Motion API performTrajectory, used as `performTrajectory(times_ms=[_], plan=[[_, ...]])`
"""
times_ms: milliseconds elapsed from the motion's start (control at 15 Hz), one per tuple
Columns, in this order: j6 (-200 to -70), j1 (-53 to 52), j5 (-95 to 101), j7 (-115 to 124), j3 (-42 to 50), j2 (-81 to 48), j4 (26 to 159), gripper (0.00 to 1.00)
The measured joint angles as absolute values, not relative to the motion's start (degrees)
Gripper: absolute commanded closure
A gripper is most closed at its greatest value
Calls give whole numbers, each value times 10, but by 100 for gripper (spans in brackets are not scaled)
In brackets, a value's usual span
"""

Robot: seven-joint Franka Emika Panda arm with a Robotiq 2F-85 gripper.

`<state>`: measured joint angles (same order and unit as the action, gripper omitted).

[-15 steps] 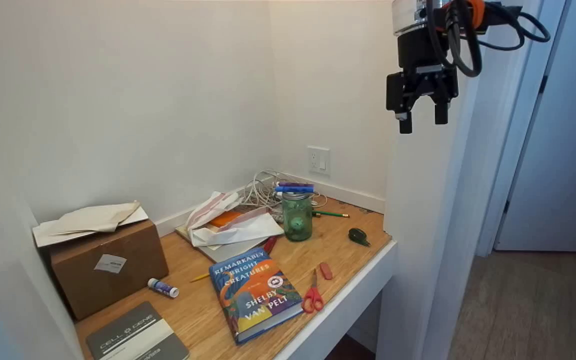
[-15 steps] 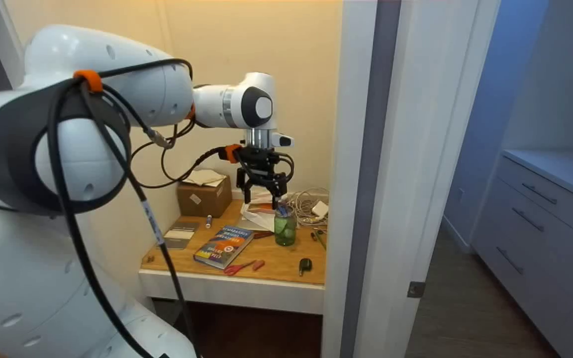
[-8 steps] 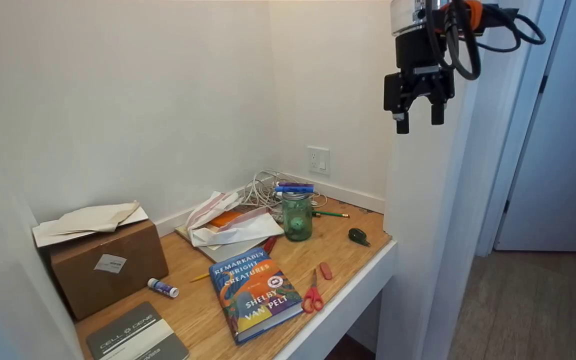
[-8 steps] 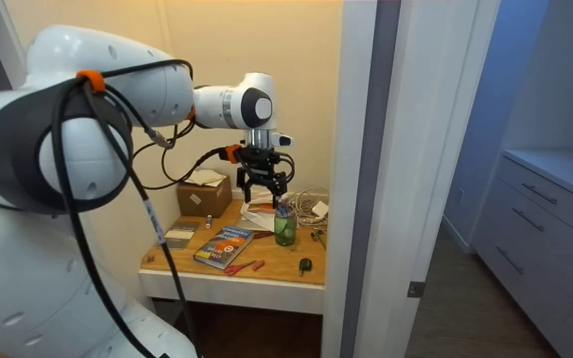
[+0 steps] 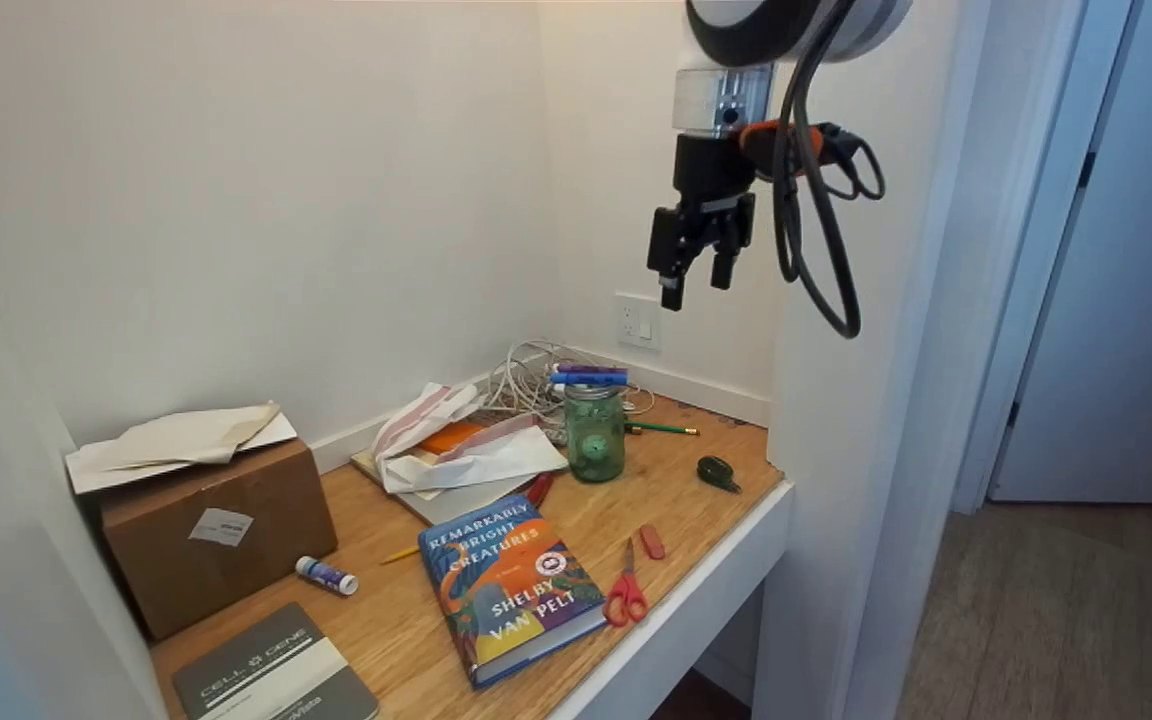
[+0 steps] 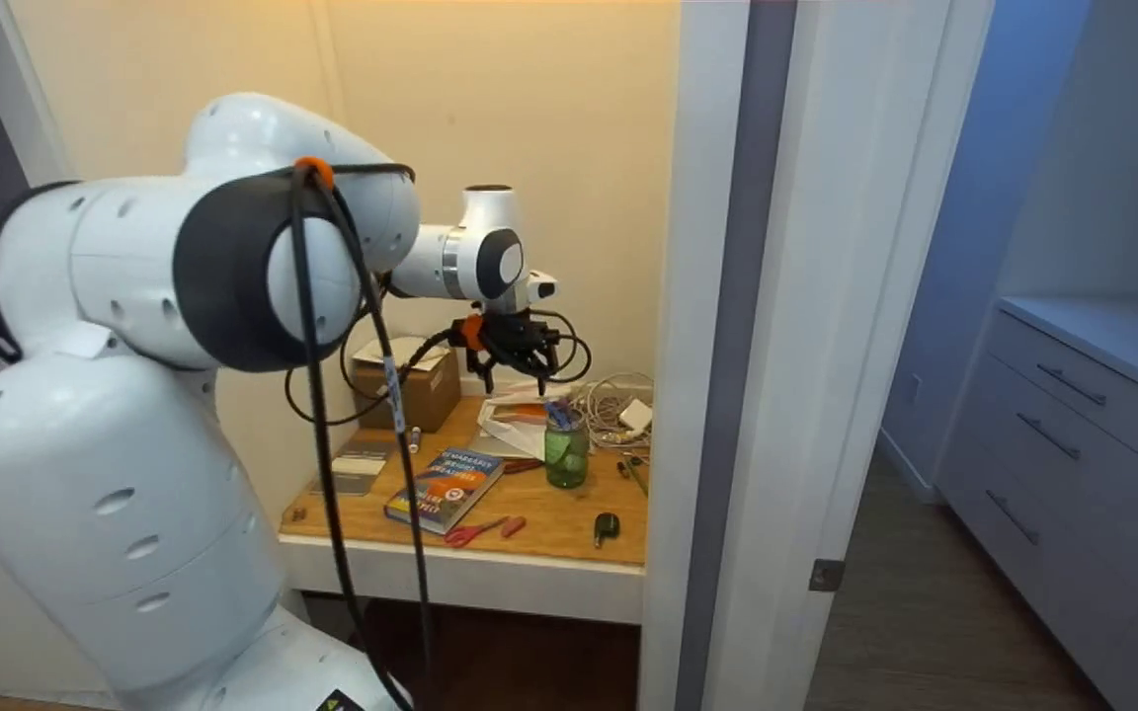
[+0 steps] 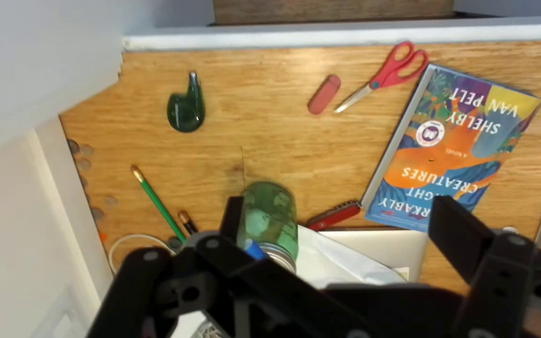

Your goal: Take the markers off the jar and put them on the table

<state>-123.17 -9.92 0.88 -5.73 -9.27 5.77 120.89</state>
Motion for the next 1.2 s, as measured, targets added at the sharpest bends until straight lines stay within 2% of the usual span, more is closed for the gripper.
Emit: performTrajectory(times_ms=[333,1200], plan=[[-1312,-108,5,-153,-99,-44,1161,0],[-1260,-90,0,-338,-112,-228,958,0]])
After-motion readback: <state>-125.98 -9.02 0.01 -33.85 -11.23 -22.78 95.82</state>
